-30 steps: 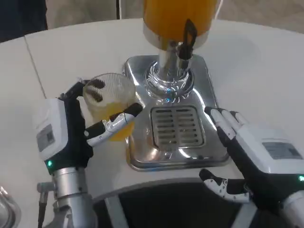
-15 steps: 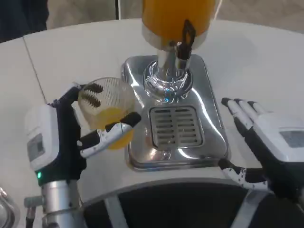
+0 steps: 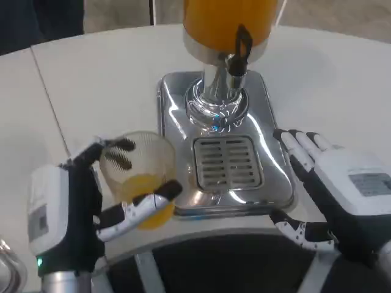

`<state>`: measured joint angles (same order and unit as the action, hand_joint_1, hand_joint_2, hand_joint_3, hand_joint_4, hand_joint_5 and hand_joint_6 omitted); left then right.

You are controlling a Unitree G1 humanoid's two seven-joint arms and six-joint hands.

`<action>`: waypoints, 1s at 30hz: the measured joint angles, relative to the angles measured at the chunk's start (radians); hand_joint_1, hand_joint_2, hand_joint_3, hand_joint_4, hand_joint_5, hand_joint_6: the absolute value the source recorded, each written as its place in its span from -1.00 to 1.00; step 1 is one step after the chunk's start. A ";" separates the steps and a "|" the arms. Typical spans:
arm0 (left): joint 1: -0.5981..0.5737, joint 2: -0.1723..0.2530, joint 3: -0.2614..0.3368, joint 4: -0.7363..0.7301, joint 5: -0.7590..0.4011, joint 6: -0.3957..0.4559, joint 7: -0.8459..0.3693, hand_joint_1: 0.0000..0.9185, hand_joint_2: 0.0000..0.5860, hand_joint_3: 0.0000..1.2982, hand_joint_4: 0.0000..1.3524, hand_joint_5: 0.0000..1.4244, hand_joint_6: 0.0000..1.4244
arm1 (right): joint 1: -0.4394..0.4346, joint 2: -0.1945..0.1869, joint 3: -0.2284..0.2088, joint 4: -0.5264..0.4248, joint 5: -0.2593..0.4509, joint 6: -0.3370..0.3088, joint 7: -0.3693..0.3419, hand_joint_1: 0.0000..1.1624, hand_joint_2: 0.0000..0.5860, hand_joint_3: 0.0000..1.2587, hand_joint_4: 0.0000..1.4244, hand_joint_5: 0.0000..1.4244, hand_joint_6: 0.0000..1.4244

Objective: Grasp the cup under the faucet to collect the drink, then remove the cup.

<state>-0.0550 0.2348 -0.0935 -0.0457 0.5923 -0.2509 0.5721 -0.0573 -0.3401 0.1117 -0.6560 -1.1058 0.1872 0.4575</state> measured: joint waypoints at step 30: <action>0.172 -0.085 -0.001 -0.225 0.011 -0.018 -0.126 0.37 -1.00 0.71 0.52 0.97 1.00 | 0.150 -0.015 0.009 -0.019 0.084 -0.175 -0.134 -0.15 0.81 -1.00 -1.00 -1.00 -0.95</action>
<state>0.1166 0.1502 -0.0947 -0.2707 0.6031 -0.2684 0.4460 0.0930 -0.3554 0.1204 -0.6747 -1.0222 0.0126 0.3233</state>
